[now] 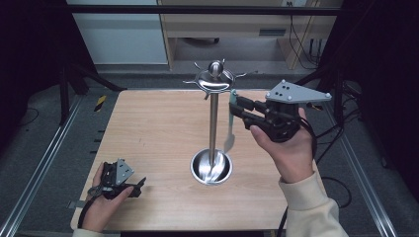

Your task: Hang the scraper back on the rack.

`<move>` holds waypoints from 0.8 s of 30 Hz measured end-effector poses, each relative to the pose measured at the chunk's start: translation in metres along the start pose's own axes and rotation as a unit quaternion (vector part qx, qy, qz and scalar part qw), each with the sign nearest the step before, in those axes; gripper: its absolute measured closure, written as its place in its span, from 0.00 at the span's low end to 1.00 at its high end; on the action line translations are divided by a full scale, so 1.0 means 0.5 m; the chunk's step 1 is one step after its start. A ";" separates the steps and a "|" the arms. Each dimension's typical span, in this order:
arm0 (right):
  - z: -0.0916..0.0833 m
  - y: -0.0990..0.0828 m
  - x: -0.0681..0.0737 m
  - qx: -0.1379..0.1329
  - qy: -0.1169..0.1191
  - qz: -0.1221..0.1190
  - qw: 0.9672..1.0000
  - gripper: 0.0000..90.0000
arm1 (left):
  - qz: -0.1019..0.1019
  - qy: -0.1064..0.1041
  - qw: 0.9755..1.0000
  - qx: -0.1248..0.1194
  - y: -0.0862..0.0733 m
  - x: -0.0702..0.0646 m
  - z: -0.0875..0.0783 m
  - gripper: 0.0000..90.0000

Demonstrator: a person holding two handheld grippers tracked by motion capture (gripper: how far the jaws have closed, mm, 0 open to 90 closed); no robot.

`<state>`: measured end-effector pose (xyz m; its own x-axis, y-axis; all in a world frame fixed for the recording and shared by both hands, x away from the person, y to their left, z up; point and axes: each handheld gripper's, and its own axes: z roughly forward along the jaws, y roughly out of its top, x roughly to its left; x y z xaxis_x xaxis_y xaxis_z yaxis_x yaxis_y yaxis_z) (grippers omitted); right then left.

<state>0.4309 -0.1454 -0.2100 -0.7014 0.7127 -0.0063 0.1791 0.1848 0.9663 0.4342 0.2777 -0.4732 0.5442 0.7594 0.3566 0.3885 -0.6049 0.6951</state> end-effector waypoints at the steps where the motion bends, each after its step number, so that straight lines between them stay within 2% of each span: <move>1: -0.002 -0.001 0.000 0.002 -0.002 -0.001 1.000 0.75 | 0.000 0.001 1.000 0.000 0.000 0.000 0.000 0.05; 5: -0.011 -0.005 -0.002 0.010 -0.012 -0.004 1.000 0.69 | -0.002 0.002 1.000 -0.004 0.001 0.000 -0.001 0.05; 8: -0.019 -0.008 -0.006 0.010 -0.025 -0.004 1.000 0.60 | 0.000 0.003 1.000 -0.001 0.001 0.000 0.000 0.05; 9: -0.026 -0.013 -0.011 0.002 -0.043 -0.011 0.999 0.51 | 0.000 0.003 1.000 -0.001 0.001 0.001 0.000 0.05; 10: -0.026 -0.013 -0.011 0.002 -0.043 -0.011 0.999 0.51 | 0.000 0.003 1.000 -0.001 0.001 0.001 0.000 0.05; 13: -0.034 -0.023 -0.020 -0.005 -0.071 -0.012 0.997 0.38 | 0.001 0.003 1.000 -0.001 0.001 0.001 -0.001 0.05; 15: -0.046 -0.040 -0.032 -0.015 -0.097 -0.006 0.995 0.30 | 0.001 0.003 1.000 -0.003 0.001 0.001 -0.001 0.05; 19: -0.055 -0.062 -0.041 -0.022 -0.114 0.002 0.993 0.24 | -0.001 0.003 1.000 -0.004 0.001 -0.001 -0.004 0.05; 24: -0.066 -0.104 -0.058 -0.014 -0.139 0.004 0.990 0.16 | -0.001 0.002 1.000 -0.004 0.001 0.001 -0.003 0.05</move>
<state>0.4193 -0.1980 -0.2515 -0.4827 0.8734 -0.0646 0.1626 0.1619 0.9733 0.4336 0.2781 -0.4714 0.5402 0.7619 0.3575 0.3839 -0.6010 0.7010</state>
